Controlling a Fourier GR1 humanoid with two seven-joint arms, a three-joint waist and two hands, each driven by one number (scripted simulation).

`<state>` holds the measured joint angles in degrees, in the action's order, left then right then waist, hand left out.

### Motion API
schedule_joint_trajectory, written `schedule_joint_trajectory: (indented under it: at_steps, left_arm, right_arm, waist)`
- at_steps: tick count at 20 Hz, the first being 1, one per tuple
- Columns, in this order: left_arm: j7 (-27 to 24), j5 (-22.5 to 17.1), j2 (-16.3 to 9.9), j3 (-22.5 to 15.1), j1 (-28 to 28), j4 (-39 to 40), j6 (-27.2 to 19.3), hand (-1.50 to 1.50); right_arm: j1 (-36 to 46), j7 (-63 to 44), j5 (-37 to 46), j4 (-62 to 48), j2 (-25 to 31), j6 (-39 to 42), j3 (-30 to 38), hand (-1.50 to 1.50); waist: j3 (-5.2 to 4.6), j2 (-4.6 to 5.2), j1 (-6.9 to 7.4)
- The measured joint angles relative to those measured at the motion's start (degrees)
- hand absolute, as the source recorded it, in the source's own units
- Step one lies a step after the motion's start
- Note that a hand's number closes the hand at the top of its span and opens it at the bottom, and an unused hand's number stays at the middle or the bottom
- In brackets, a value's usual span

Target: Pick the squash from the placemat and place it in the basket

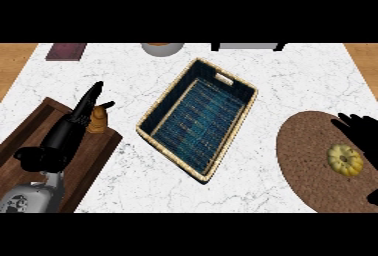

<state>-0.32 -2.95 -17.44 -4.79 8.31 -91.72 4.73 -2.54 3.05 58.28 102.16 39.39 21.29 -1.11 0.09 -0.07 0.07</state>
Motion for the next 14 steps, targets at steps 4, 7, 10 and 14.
schedule_joint_trajectory:
  at_steps: [4, 7, 10, 14]
  left_arm:
    - [1.3, 0.9, 1.1, 0.7, -0.1, -0.9, 0.4, 0.0]
    - [0.8, 1.2, 1.3, 2.1, 1.0, 1.0, 1.5, 0.0]
    - [0.4, 1.5, 1.6, 3.2, 1.1, 1.4, 2.6, 0.0]
    - [1.1, 1.4, 1.8, 4.6, 2.4, 2.0, 4.1, 0.0]
  right_arm:
    - [-1.2, 3.5, 1.3, -1.2, -1.6, -1.6, 1.0, -1.5]
    - [-0.5, 5.6, 1.7, -2.3, -2.8, -1.5, 1.6, -1.5]
    - [-1.6, 6.9, 3.2, -2.1, -4.2, -2.0, 1.8, -1.5]
    - [-0.9, 7.4, 5.6, -2.7, -5.0, -1.1, 2.6, -1.5]
  waist:
    - [-0.06, 0.01, -0.12]
    - [-0.06, 0.05, -0.14]
    - [-0.08, 0.04, -0.18]
    - [-0.09, 0.05, -0.16]
